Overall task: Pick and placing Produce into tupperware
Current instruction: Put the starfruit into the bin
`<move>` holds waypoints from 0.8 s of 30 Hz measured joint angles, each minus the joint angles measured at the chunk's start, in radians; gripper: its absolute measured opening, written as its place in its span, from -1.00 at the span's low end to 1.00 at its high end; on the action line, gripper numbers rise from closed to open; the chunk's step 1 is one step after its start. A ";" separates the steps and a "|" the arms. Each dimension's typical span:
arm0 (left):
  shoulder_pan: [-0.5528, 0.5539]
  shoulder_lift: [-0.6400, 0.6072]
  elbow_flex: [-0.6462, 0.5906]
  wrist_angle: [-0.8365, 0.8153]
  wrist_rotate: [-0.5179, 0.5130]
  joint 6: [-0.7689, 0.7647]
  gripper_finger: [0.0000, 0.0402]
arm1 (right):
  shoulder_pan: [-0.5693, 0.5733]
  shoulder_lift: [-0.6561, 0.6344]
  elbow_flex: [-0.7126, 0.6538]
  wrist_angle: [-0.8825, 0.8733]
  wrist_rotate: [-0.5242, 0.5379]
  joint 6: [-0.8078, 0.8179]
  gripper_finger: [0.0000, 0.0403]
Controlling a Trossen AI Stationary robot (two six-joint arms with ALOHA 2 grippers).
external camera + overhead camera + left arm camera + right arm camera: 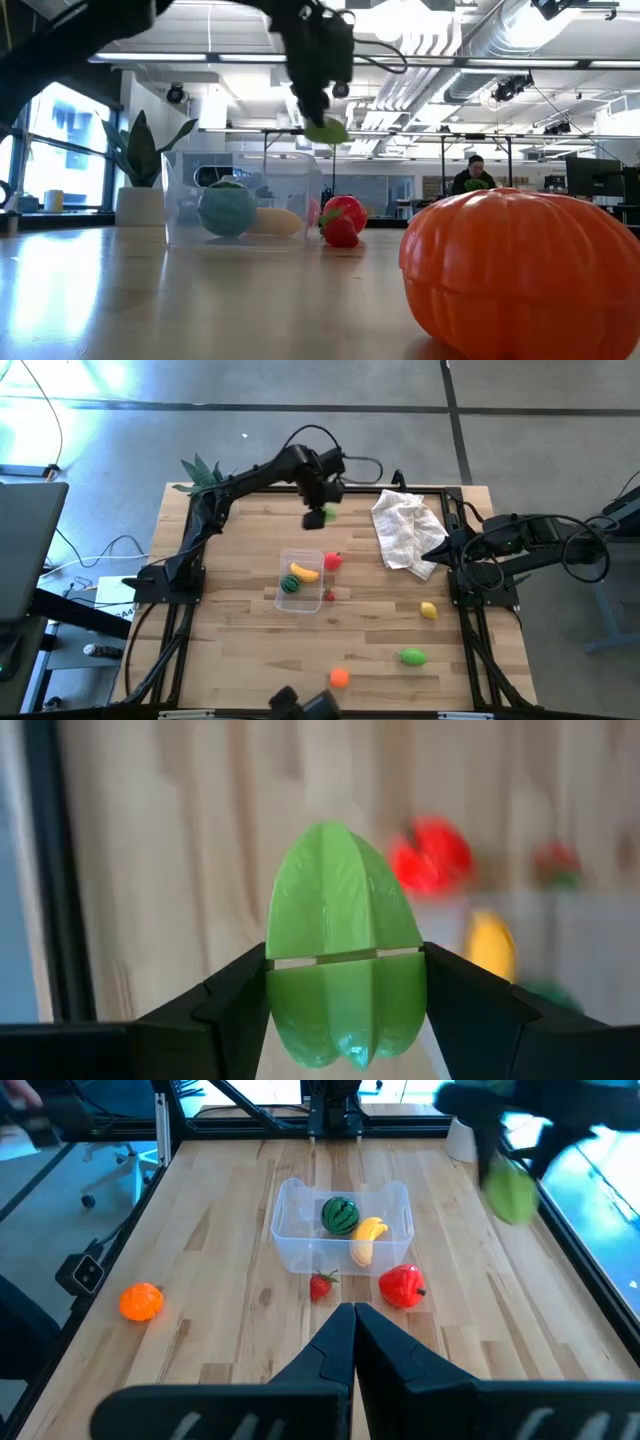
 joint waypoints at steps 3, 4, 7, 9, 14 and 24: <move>-0.039 -0.042 0.000 -0.104 -0.025 0.066 0.10 | 0.000 0.000 0.000 0.000 0.000 0.000 -1.00; -0.054 -0.054 0.000 -0.128 -0.026 0.085 0.10 | 0.000 0.000 0.000 0.000 0.000 0.000 -1.00; -0.110 -0.091 -0.001 -0.115 -0.023 0.102 0.10 | 0.000 0.000 0.000 0.000 0.000 0.000 -1.00; -0.156 -0.115 0.000 -0.118 -0.002 0.115 0.10 | 0.000 0.000 0.000 0.000 0.000 0.000 -1.00; -0.262 -0.130 0.000 -0.118 0.000 0.097 0.10 | 0.000 0.000 0.000 0.000 0.000 0.000 -1.00; -0.359 -0.149 -0.208 -0.116 -0.103 0.000 0.10 | 0.000 0.000 0.000 0.000 0.000 0.000 -1.00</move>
